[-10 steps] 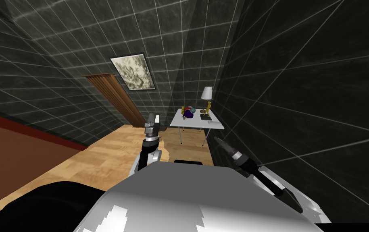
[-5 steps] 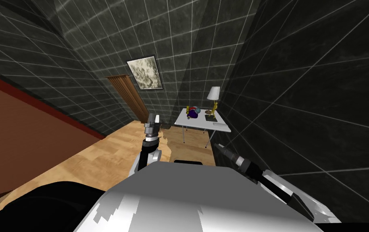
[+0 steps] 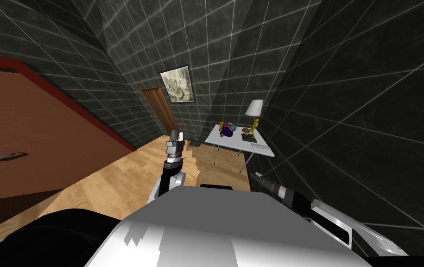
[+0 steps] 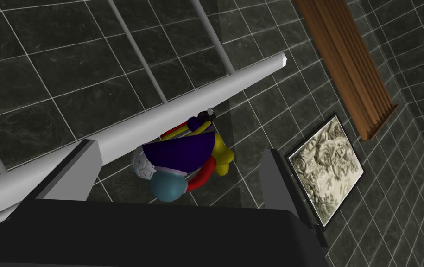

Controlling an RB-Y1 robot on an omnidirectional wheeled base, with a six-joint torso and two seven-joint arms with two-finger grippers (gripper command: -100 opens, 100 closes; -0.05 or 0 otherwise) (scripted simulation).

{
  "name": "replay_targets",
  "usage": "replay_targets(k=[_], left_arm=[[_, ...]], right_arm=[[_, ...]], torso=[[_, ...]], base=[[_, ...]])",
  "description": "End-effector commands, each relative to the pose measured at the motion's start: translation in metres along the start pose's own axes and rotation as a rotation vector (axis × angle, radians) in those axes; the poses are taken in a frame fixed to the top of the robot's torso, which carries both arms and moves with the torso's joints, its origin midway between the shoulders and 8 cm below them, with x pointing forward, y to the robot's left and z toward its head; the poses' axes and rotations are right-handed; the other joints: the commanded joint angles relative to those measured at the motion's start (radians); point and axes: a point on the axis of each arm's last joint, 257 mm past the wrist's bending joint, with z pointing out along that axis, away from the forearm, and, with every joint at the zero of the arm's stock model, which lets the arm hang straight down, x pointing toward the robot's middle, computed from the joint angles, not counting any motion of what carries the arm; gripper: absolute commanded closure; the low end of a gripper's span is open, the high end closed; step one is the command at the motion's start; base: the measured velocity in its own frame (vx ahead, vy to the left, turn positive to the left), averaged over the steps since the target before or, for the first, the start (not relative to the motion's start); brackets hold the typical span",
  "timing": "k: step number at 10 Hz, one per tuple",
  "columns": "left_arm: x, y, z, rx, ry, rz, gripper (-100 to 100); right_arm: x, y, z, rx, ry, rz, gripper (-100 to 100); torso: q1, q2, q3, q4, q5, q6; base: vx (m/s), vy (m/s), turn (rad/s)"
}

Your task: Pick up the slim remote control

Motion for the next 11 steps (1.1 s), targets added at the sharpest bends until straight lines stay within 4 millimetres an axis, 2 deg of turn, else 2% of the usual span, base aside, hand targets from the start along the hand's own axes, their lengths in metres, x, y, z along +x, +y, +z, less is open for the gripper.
replay_targets(k=[1, 2, 3, 4, 5, 6, 7, 8, 9, 10, 11], left_arm=[[0.0, 0.0, 0.0, 0.0, 0.0, 0.0, 0], [0.0, 0.0, 0.0, 0.0, 0.0, 0.0, 0], [0.0, 0.0, 0.0, 0.0, 0.0, 0.0, 0], [0.0, 0.0, 0.0, 0.0, 0.0, 0.0, 0], [0.0, 0.0, 0.0, 0.0, 0.0, 0.0, 0], [0.0, 0.0, 0.0, 0.0, 0.0, 0.0, 0], [0.0, 0.0, 0.0, 0.0, 0.0, 0.0, 0], [0.0, 0.0, 0.0, 0.0, 0.0, 0.0, 0], [0.0, 0.0, 0.0, 0.0, 0.0, 0.0, 0], [0.0, 0.0, 0.0, 0.0, 0.0, 0.0, 0], [0.0, 0.0, 0.0, 0.0, 0.0, 0.0, 0]], right_arm=[[0.02, -0.017, -0.015, 0.029, 0.076, -0.04, -100], [0.018, -0.02, -0.018, 0.033, 0.091, -0.056, -100], [0.035, -0.034, -0.032, 0.056, 0.156, -0.091, -100], [0.033, -0.036, -0.034, 0.059, 0.167, -0.103, -100], [0.048, -0.05, -0.049, 0.08, 0.229, -0.136, -100], [0.045, -0.053, -0.053, 0.084, 0.243, -0.151, -100], [0.059, -0.066, -0.068, 0.104, 0.302, -0.181, -100], [0.055, -0.07, -0.073, 0.109, 0.319, -0.2, -100], [0.067, -0.082, -0.09, 0.129, 0.377, -0.229, -100], [0.062, -0.087, -0.095, 0.135, 0.397, -0.251, -100], [0.071, -0.1, -0.114, 0.154, 0.457, -0.281, -100]], torso=[[0.0, 0.0, 0.0, 0.0, 0.0, 0.0], [0.0, 0.0, 0.0, 0.0, 0.0, -0.001], [0.0, 0.0, 0.0, 0.0, 0.0, 0.0], [0.0, -0.001, -0.001, 0.0, 0.0, -0.001], [0.0, -0.001, 0.0, 0.0, 0.0, 0.0], [0.0, -0.001, -0.001, 0.0, 0.0, -0.001], [-0.001, -0.001, -0.001, 0.0, 0.0, 0.0], [-0.001, -0.002, -0.001, 0.0, 0.0, -0.001], [-0.001, -0.002, -0.001, 0.0, 0.0, 0.0], [-0.001, -0.002, -0.001, 0.0, 0.0, -0.001], [-0.001, -0.002, -0.001, 0.0, 0.0, 0.0]], base=[[0.002, 0.0, 0.295], [0.005, -0.009, 0.146], [0.009, -0.007, 0.24], [0.009, -0.012, 0.138], [0.013, -0.01, 0.268], [0.012, -0.015, 0.188], [0.022, -0.016, 0.321], [0.02, -0.02, 0.128], [0.022, -0.016, 0.231], [0.019, -0.022, 0.14], [0.023, -0.029, 0.248]])
